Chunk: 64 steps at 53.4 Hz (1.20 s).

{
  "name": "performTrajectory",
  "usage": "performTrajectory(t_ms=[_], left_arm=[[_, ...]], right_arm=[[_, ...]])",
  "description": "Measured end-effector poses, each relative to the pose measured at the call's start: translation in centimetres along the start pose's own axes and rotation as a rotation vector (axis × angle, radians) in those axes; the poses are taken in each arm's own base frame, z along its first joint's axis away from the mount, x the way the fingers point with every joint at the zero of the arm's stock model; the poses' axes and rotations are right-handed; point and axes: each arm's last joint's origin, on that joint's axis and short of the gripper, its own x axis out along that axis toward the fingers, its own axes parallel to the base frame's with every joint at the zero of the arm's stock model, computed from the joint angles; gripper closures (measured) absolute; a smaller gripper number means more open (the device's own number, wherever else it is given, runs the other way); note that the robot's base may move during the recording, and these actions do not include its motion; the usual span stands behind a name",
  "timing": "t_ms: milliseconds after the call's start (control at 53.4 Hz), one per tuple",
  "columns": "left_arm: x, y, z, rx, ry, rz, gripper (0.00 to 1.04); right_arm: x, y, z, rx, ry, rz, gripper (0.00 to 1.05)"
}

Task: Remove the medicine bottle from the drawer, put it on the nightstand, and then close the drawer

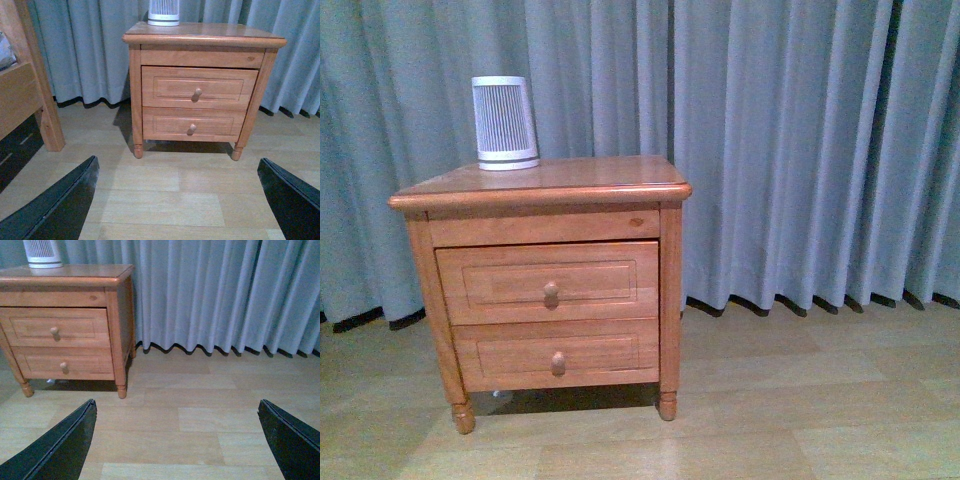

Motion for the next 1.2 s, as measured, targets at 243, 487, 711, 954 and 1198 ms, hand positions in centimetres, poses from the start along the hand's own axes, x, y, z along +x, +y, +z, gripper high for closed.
performTrajectory(t_ms=[243, 487, 711, 954, 1198], left_arm=[[0.00, 0.00, 0.00, 0.000, 0.000, 0.000, 0.06], [0.00, 0.00, 0.00, 0.000, 0.000, 0.000, 0.06], [0.00, 0.00, 0.00, 0.000, 0.000, 0.000, 0.06], [0.00, 0.00, 0.00, 0.000, 0.000, 0.000, 0.06], [0.00, 0.00, 0.00, 0.000, 0.000, 0.000, 0.06]], right_arm=[[0.00, 0.00, 0.00, 0.000, 0.000, 0.000, 0.07], [0.00, 0.00, 0.00, 0.000, 0.000, 0.000, 0.07], [0.00, 0.00, 0.00, 0.000, 0.000, 0.000, 0.07], [0.00, 0.00, 0.00, 0.000, 0.000, 0.000, 0.07], [0.00, 0.00, 0.00, 0.000, 0.000, 0.000, 0.07]])
